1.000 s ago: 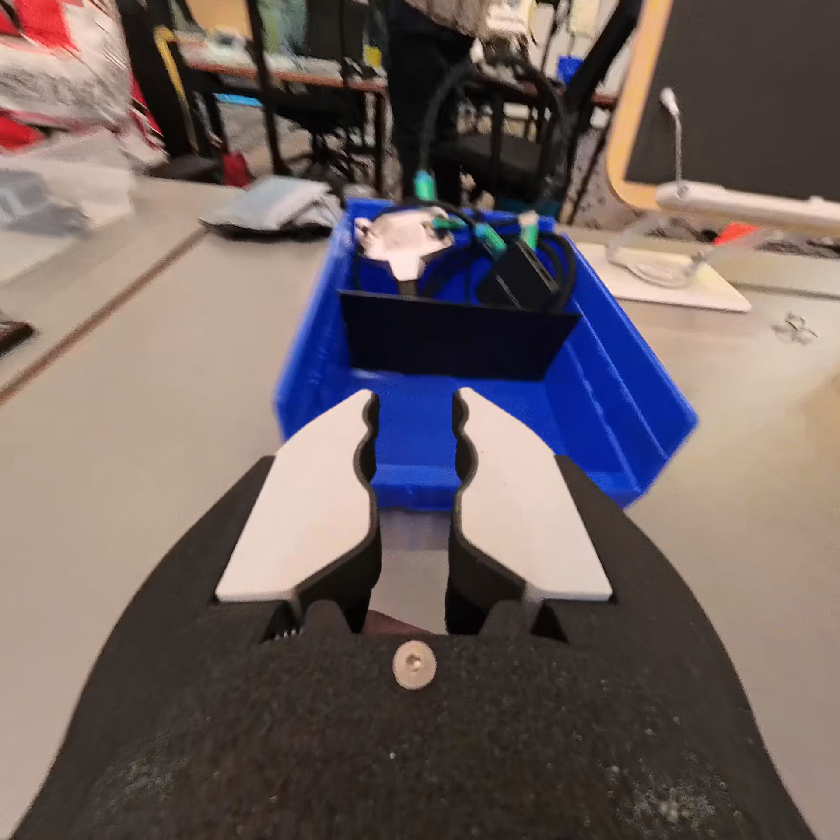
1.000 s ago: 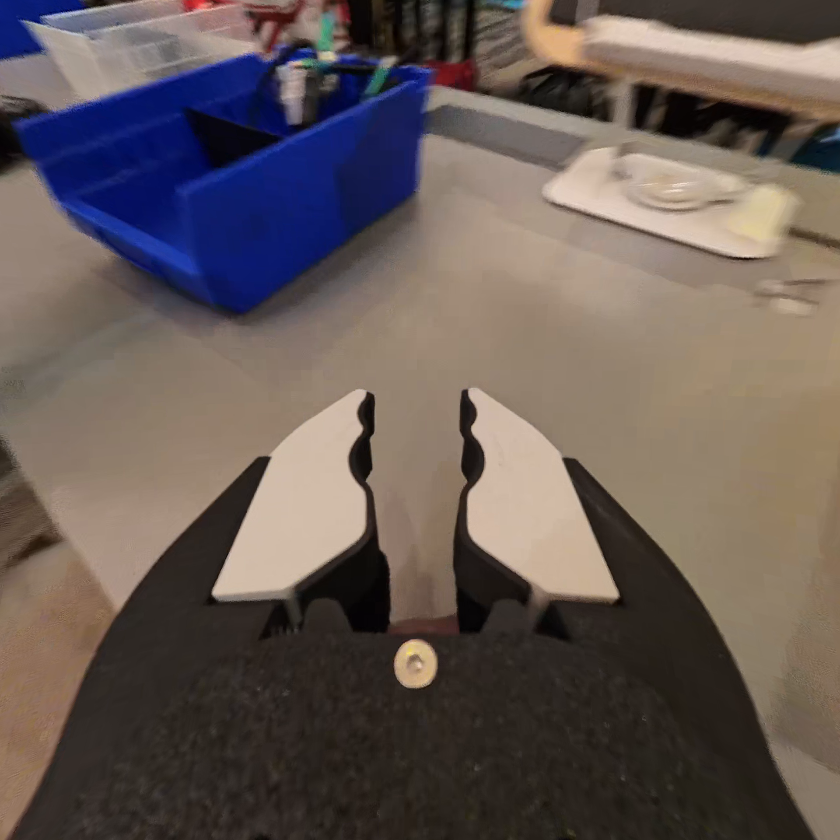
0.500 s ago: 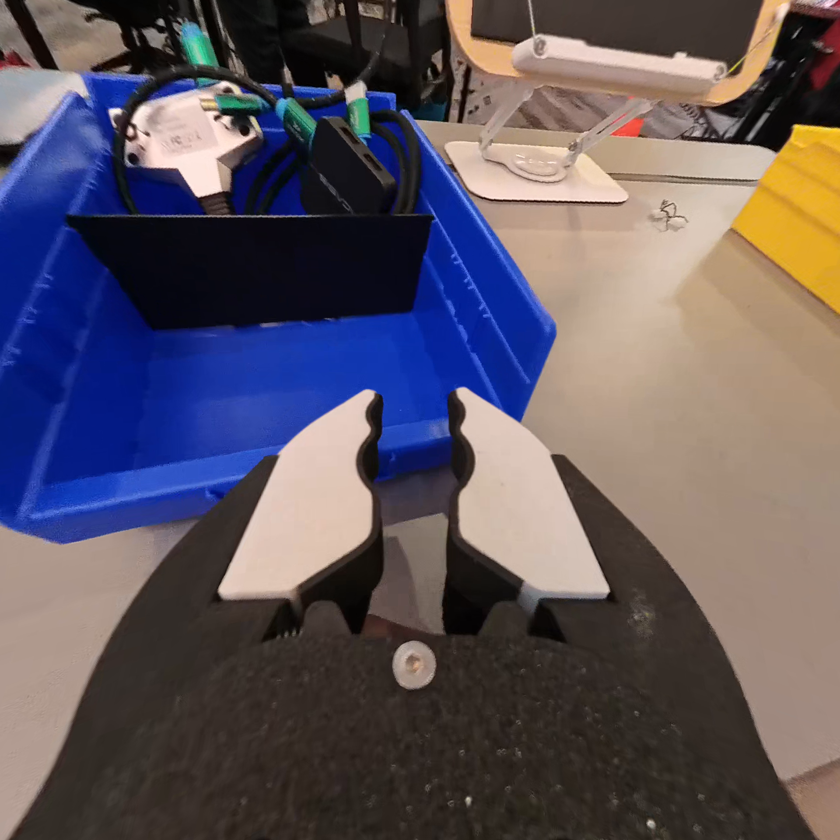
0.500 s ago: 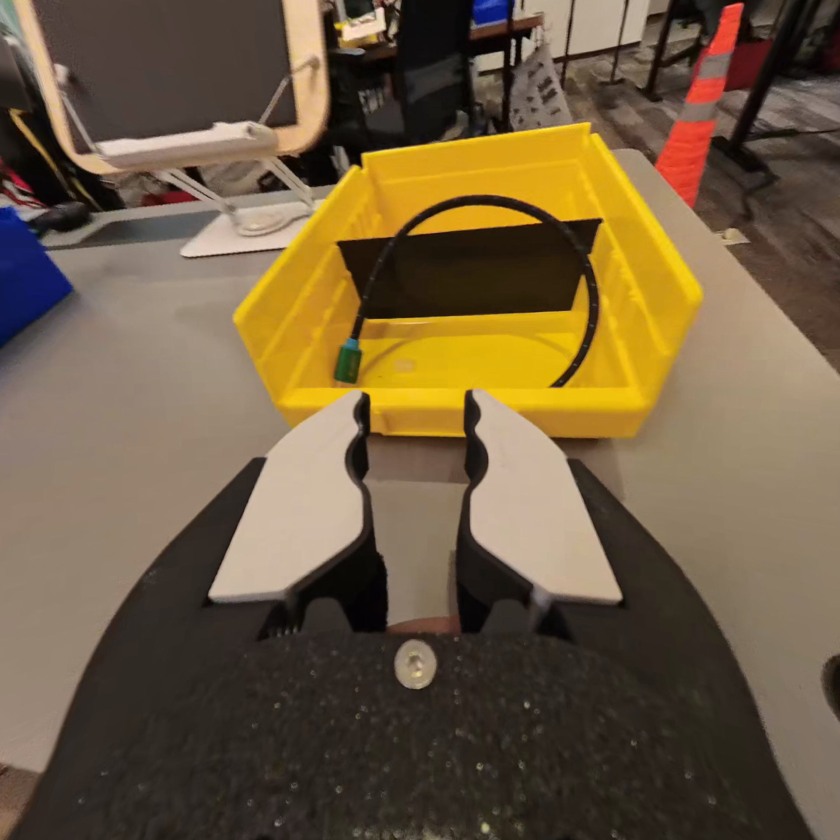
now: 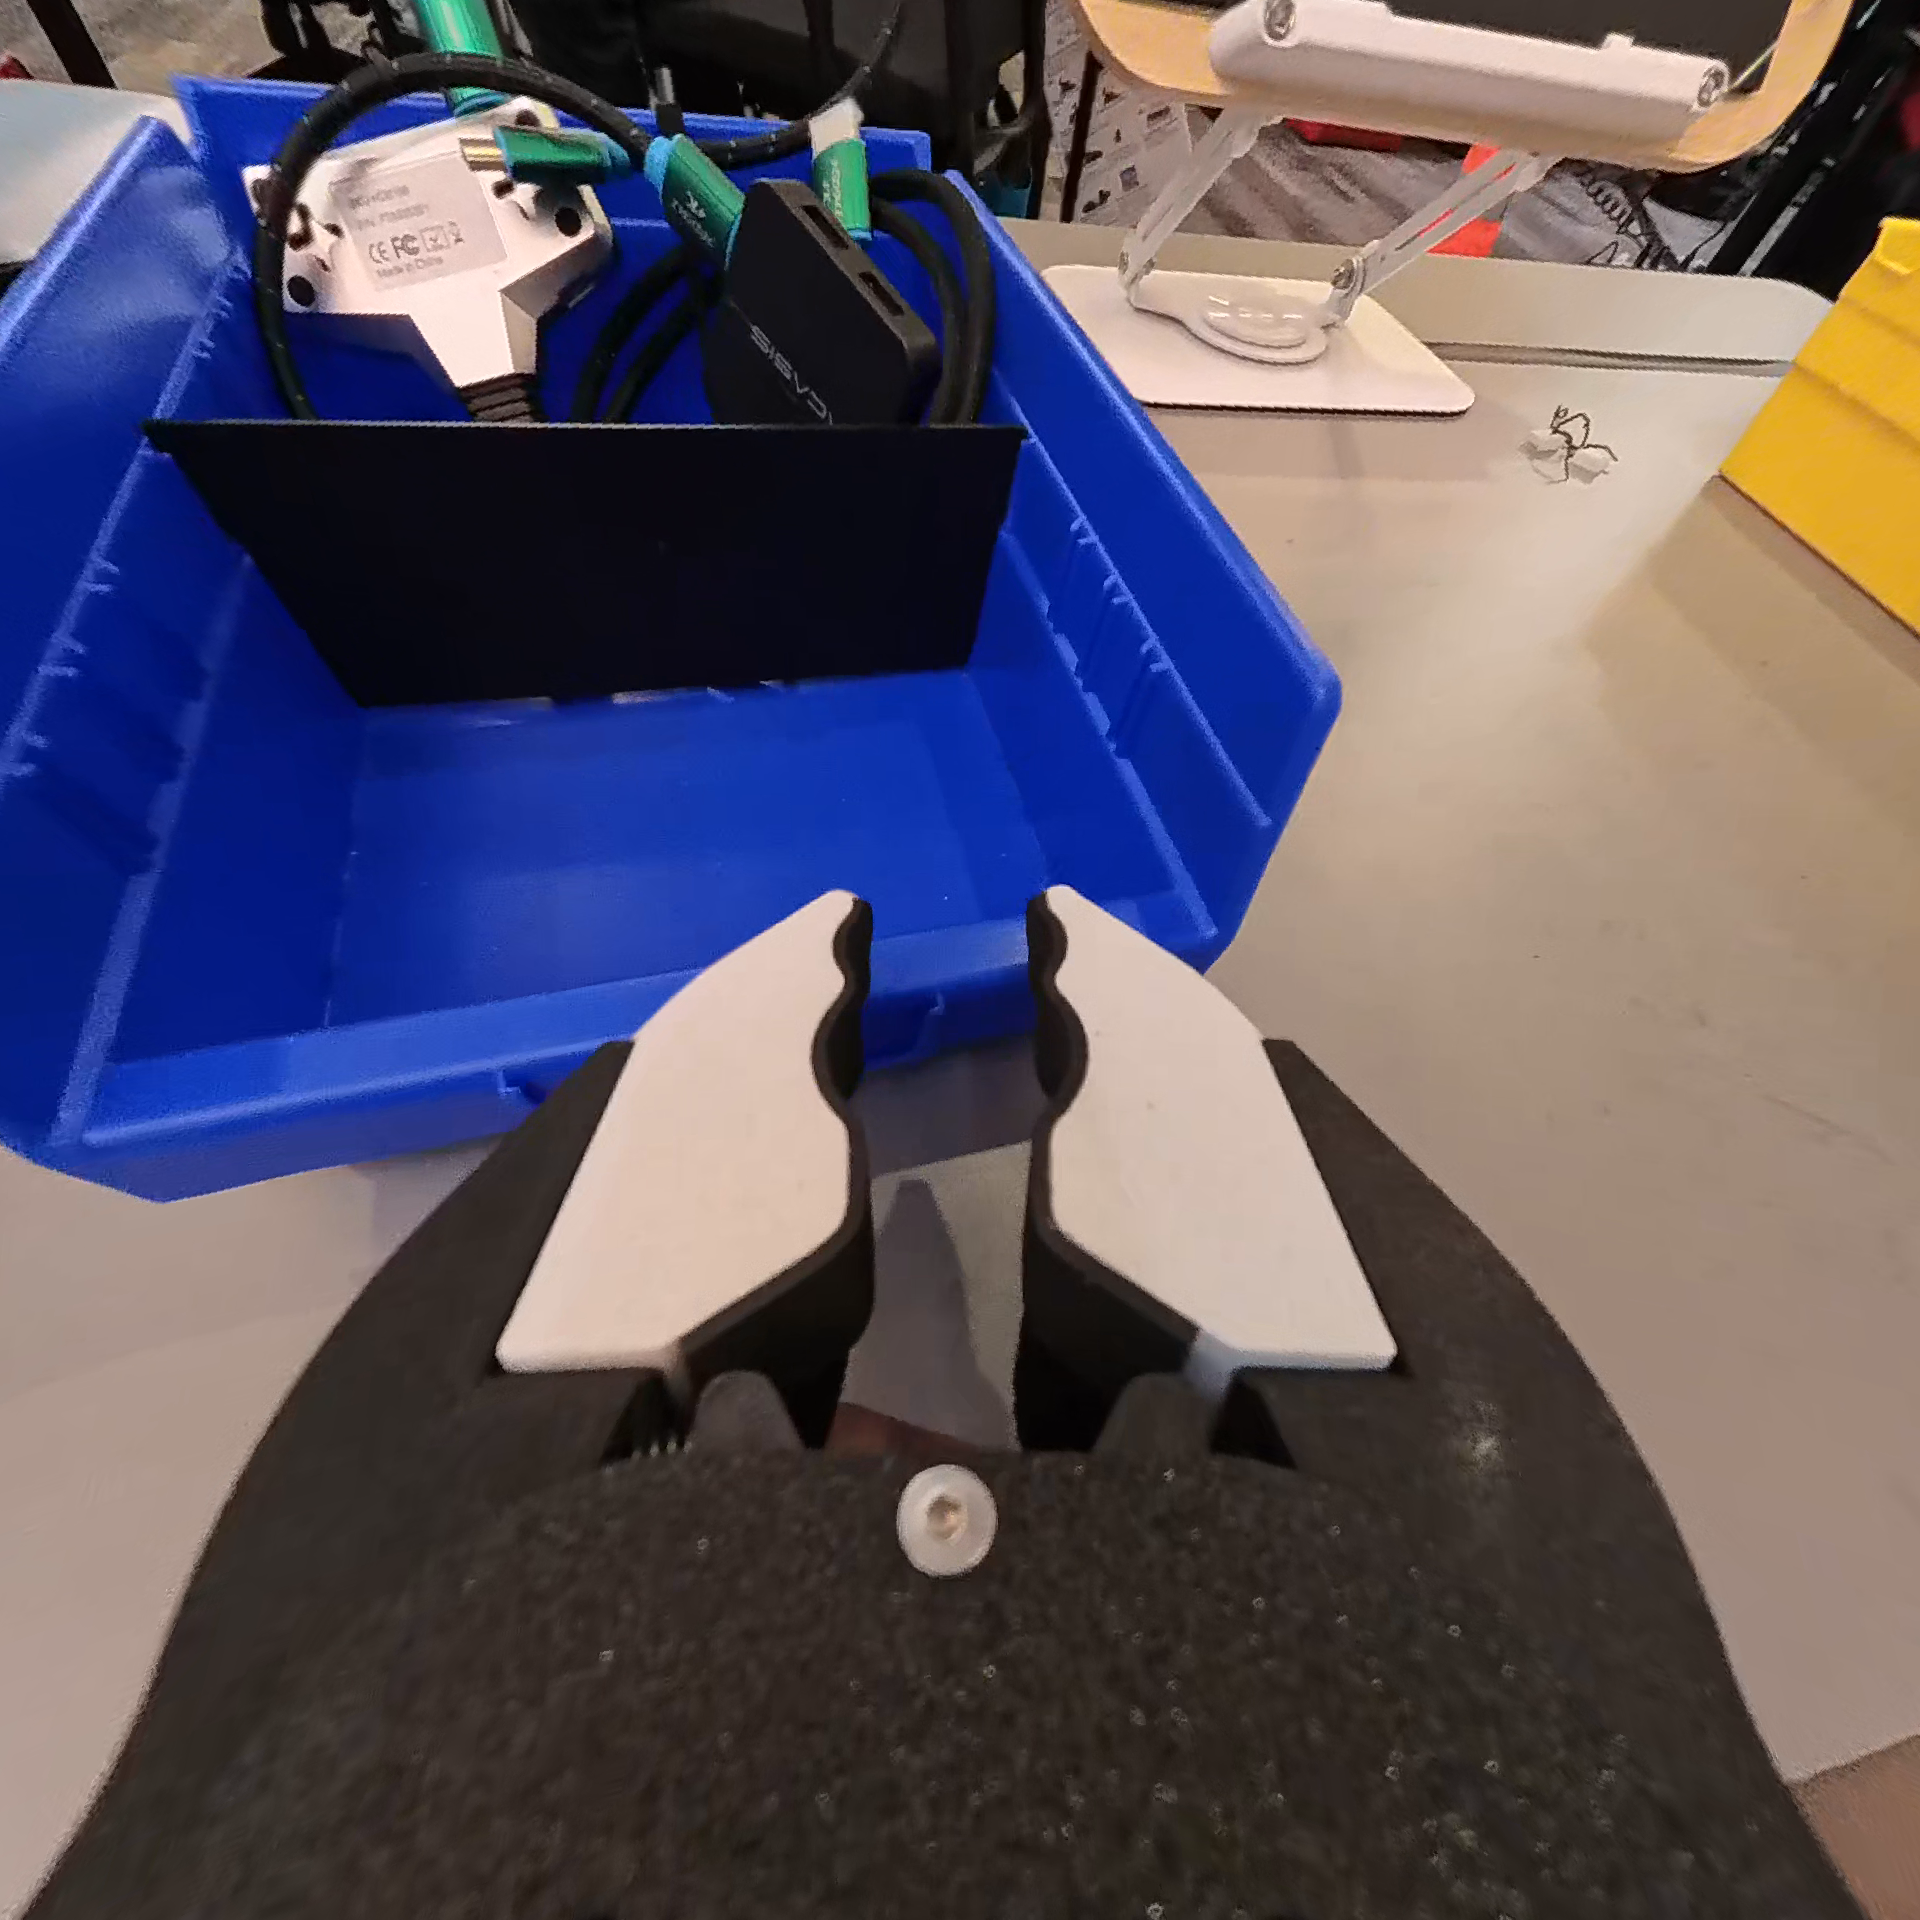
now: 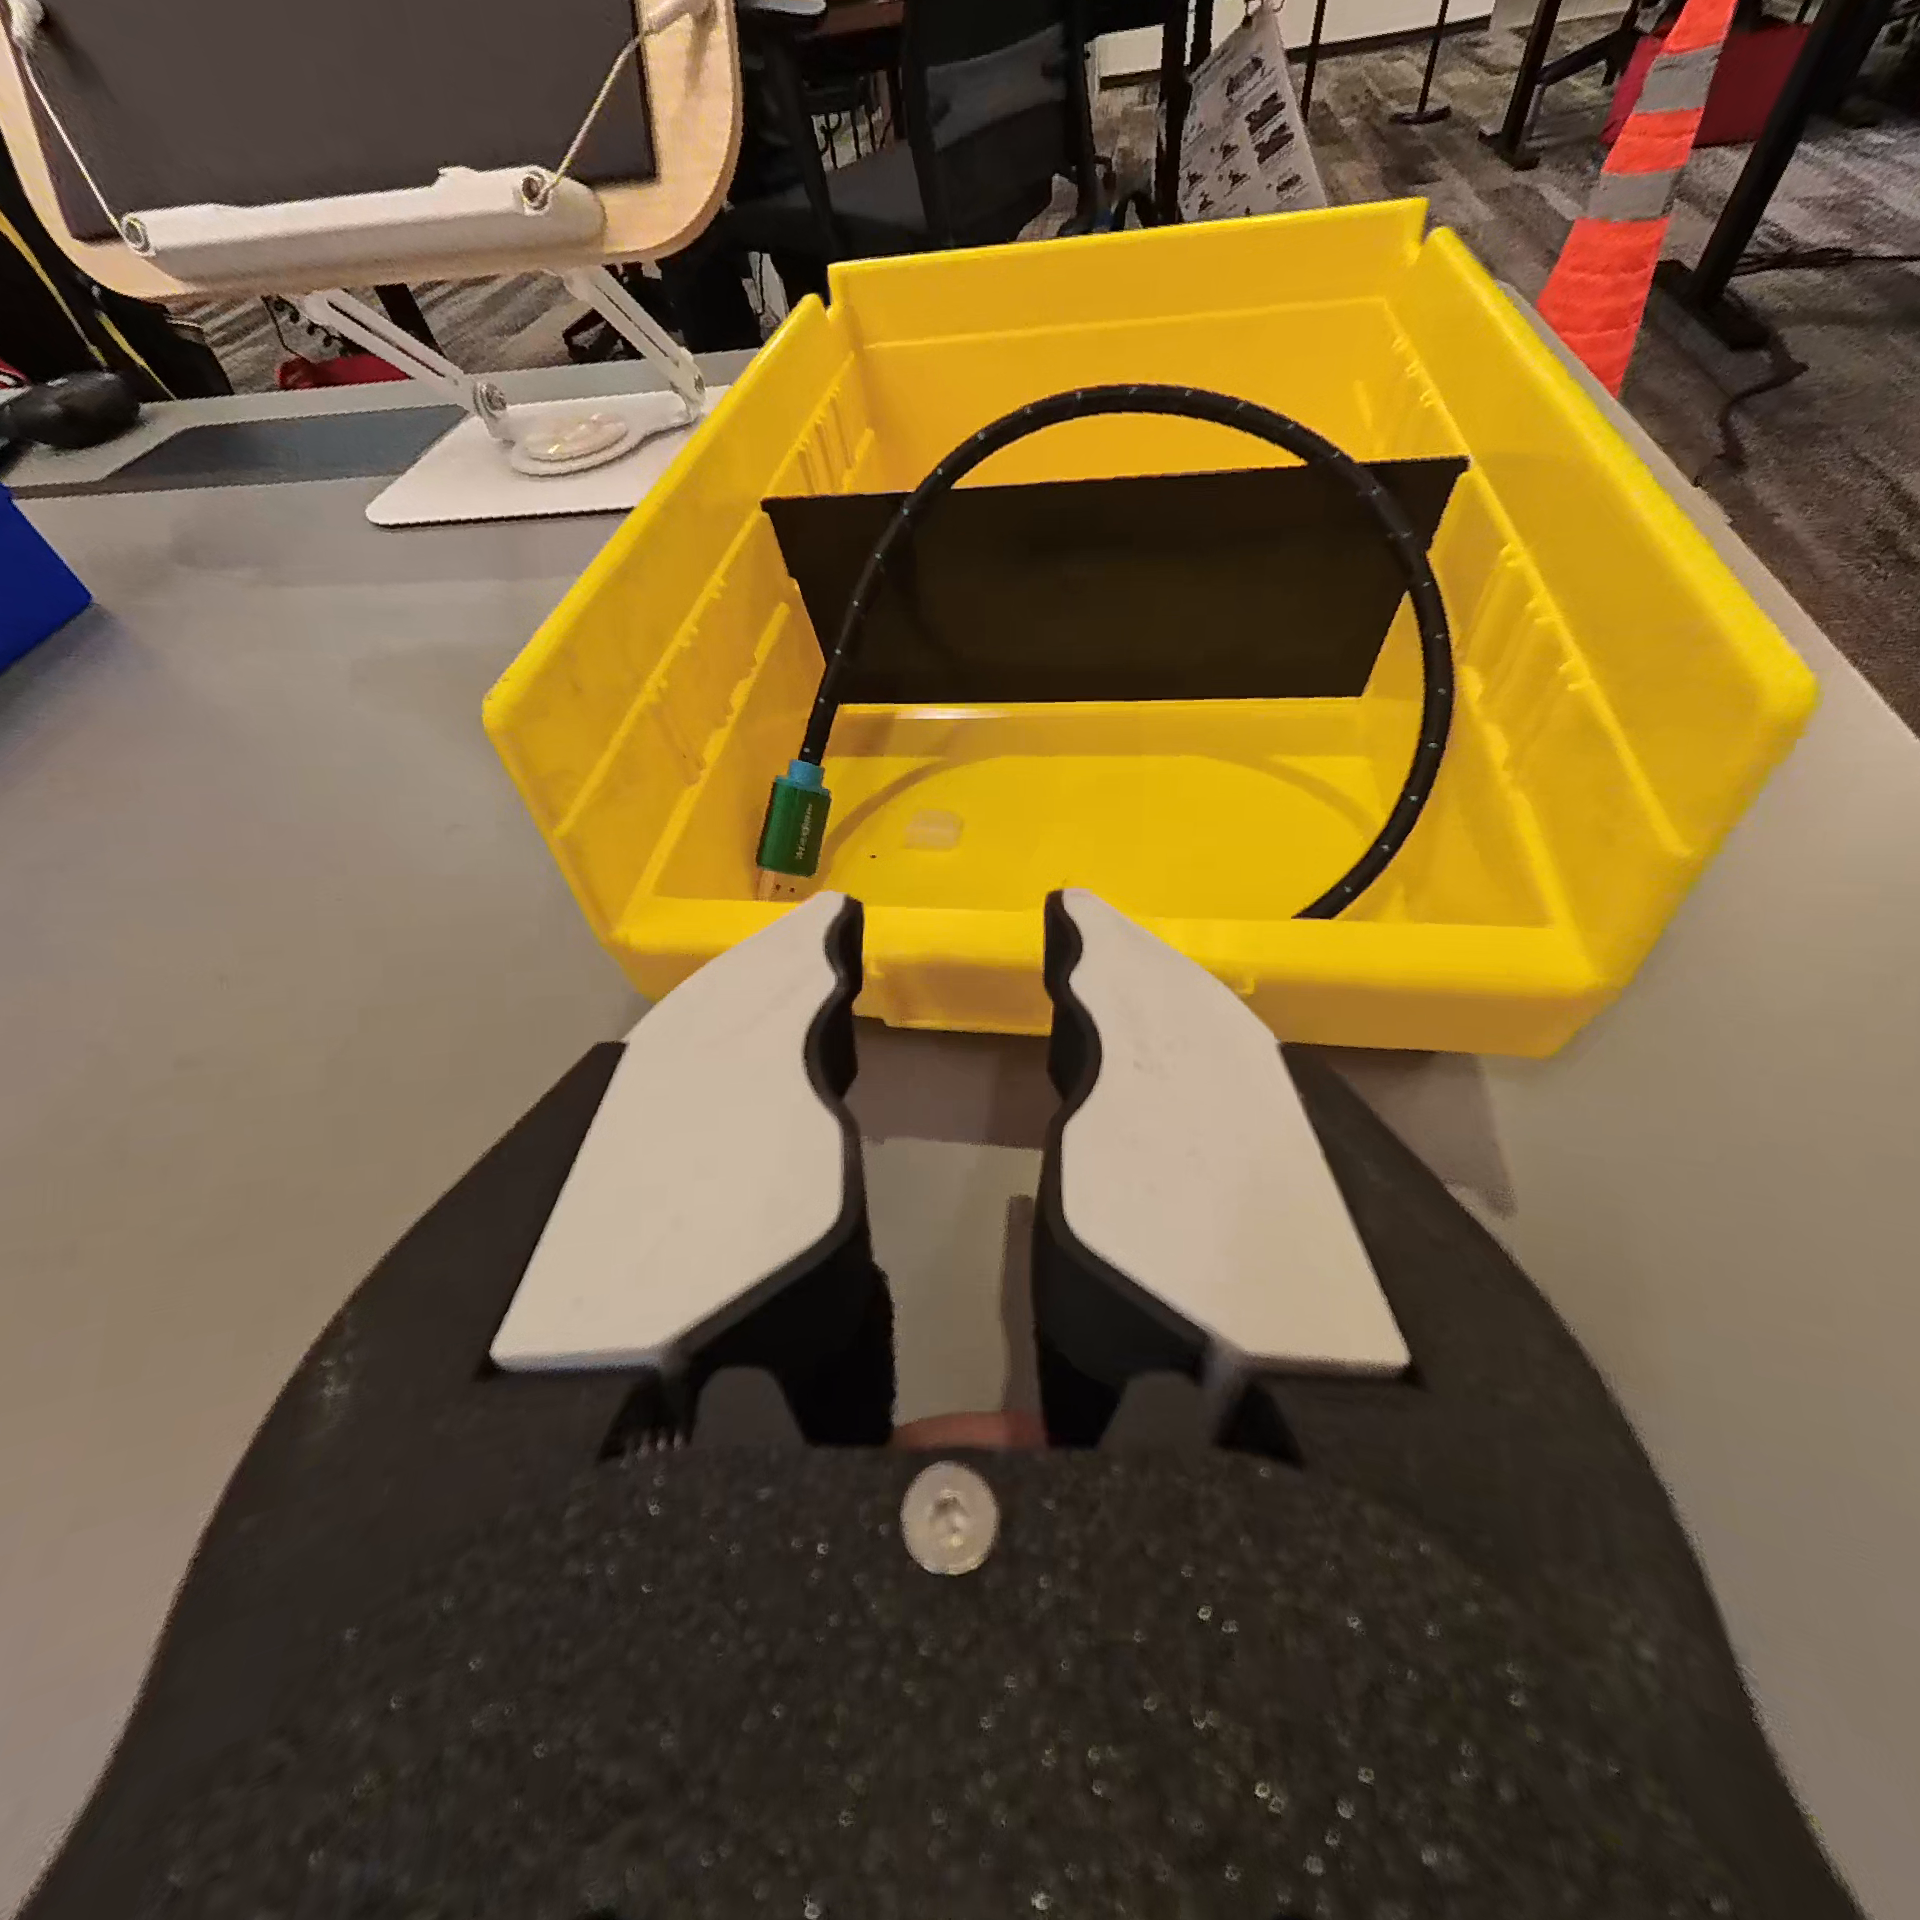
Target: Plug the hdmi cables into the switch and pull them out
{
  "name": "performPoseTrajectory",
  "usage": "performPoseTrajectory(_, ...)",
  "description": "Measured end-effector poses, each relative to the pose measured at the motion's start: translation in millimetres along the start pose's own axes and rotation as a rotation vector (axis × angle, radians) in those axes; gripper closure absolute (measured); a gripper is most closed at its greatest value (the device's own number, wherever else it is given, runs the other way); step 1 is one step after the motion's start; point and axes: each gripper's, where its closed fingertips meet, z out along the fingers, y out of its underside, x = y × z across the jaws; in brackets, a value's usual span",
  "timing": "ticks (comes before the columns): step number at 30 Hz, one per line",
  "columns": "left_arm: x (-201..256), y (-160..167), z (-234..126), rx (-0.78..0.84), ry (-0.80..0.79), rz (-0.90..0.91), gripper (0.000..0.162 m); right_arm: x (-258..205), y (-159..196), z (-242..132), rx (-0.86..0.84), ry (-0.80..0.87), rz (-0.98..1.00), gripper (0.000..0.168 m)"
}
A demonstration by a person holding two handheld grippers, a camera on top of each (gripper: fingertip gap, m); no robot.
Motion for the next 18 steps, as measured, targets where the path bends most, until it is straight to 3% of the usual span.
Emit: performPoseTrajectory(18, -2.9, 6.2, 4.7, -0.042, 0.003, -0.008, 0.124, -17.6, 4.3, 2.2, -0.02, -0.052, -0.017, 0.137)
